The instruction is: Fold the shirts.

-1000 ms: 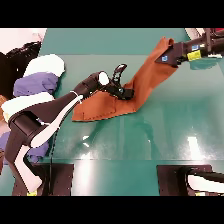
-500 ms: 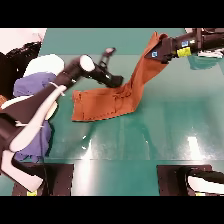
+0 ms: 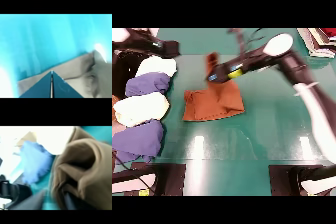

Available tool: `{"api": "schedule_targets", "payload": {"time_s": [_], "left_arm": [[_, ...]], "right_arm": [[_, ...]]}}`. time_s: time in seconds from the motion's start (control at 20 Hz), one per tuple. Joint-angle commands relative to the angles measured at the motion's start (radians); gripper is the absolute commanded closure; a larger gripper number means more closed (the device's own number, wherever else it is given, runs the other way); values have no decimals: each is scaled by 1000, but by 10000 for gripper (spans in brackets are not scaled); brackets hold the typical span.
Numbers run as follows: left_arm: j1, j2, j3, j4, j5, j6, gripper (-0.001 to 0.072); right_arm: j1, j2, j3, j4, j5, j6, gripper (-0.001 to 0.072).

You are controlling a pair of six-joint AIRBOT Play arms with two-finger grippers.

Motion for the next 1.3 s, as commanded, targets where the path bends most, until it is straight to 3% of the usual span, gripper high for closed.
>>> {"api": "schedule_targets", "payload": {"time_s": [0.0,0.2,0.35,0.5,0.65,0.75,0.8,1.05,1.25], "left_arm": [[91,84,2,26,-47,1,679],[100,91,1,25,-129,45,678],[100,91,0,25,-161,45,679],[100,90,0,21,-161,45,678],[100,90,0,19,-157,45,678],[100,90,0,18,-142,45,679],[100,89,0,18,-135,45,678],[100,77,-1,18,-134,45,678],[100,73,-1,18,-137,45,679]], "right_arm": [[162,-180,115,72,-122,-92,235],[105,-211,238,-192,39,46,273],[-33,-114,77,-396,182,113,273],[-204,-24,-134,-456,209,149,273],[-367,26,-309,-433,161,185,252],[-435,22,-393,-341,115,182,66],[-452,11,-426,-283,97,166,24],[-407,-129,-449,-2,85,73,15],[-293,-254,-307,26,76,74,38]]}}
